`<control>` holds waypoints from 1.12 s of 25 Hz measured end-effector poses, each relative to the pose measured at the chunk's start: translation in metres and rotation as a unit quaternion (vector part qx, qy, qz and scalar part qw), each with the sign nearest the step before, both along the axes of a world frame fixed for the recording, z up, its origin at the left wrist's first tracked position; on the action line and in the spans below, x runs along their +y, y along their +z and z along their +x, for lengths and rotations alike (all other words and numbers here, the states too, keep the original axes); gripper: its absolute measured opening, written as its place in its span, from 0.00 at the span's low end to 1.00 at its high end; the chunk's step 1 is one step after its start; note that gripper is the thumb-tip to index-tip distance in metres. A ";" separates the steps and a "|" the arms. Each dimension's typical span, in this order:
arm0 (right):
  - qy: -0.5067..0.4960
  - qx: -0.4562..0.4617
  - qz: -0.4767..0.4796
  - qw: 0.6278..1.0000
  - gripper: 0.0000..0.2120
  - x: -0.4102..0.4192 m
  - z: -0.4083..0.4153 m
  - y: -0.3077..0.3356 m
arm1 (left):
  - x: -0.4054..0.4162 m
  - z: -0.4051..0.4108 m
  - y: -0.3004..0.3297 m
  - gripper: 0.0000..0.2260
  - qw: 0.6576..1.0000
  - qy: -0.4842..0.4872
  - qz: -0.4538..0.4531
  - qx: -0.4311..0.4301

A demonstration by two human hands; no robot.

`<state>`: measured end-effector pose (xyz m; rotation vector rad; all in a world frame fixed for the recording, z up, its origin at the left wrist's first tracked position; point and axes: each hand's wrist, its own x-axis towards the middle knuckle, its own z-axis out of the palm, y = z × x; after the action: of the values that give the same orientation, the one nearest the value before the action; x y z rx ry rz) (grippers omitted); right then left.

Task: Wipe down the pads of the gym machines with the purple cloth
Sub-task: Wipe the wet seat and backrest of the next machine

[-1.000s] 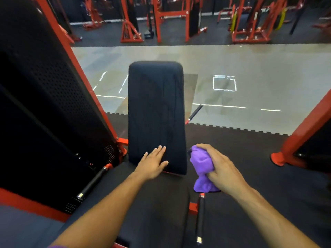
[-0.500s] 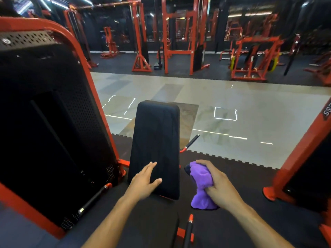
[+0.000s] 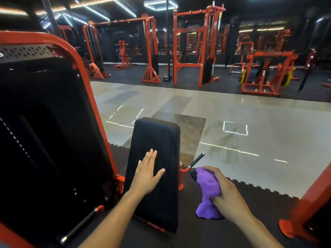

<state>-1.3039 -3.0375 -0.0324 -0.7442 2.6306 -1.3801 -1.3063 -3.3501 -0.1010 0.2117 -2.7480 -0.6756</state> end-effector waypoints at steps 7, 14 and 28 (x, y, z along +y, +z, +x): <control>0.027 0.023 0.023 0.999 0.40 -0.036 -0.143 0.015 | -0.033 -0.177 -0.006 0.34 0.989 0.080 -0.070 0.102; 0.063 0.062 -0.048 0.995 0.41 -0.143 -0.277 -0.008 | -0.080 -0.259 -0.059 0.33 0.958 0.051 -0.146 0.240; -0.008 0.148 -0.285 0.947 0.28 -0.228 -0.311 -0.096 | -0.092 -0.265 -0.089 0.31 0.912 0.000 -0.188 0.364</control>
<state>-1.6152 -3.2660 -0.1284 -1.0584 2.4320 -2.2345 -1.5714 -3.4422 -0.1900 -0.1128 -2.0852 -0.1481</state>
